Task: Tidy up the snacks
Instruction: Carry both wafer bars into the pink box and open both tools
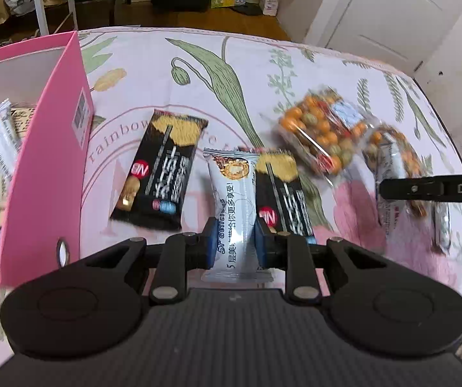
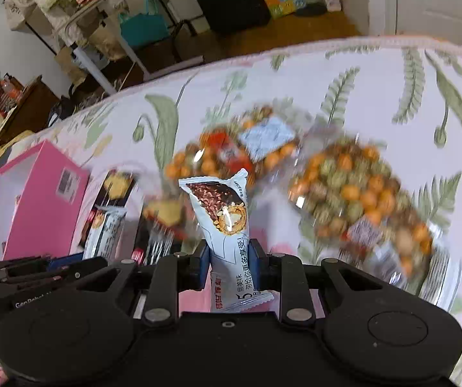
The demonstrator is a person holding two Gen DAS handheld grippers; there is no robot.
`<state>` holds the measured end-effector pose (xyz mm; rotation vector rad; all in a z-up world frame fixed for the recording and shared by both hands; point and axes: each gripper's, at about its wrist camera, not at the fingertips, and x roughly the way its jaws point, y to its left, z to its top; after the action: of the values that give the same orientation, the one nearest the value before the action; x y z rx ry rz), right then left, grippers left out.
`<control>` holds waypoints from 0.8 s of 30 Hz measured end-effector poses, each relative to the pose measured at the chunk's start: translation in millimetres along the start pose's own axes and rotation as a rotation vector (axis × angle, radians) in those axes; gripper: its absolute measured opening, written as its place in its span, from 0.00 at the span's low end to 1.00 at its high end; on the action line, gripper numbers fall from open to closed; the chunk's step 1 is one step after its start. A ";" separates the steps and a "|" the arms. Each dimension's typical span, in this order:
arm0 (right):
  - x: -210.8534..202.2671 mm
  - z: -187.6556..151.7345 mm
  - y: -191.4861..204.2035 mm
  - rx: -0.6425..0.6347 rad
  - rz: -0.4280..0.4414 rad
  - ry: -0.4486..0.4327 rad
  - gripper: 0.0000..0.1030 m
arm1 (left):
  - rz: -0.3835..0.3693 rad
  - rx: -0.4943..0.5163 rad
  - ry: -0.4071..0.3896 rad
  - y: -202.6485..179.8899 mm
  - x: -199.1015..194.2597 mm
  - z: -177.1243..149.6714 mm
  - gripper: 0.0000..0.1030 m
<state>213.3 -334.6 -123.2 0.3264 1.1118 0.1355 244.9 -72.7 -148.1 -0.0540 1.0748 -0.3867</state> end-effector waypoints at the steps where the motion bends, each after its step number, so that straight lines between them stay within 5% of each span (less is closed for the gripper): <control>1: 0.2 -4.8 2.2 -0.002 0.003 0.011 0.29 | 0.004 0.008 0.009 -1.7 -3.6 -4.0 0.22; 10: -17.0 -47.7 41.7 -0.097 0.094 0.019 0.29 | 0.013 0.083 0.041 -13.9 -43.0 -37.4 0.22; 16: -27.0 -80.8 64.1 -0.134 0.153 0.025 0.29 | -0.010 0.044 0.086 -5.5 -54.8 -61.9 0.22; 24: -47.8 -109.1 99.5 -0.202 0.236 0.040 0.29 | 0.002 0.058 0.027 3.9 -97.6 -88.6 0.22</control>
<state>100.0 -232.8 -93.8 0.2738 1.0863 0.4617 128.8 -23.7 -109.1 0.0039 1.0899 -0.4179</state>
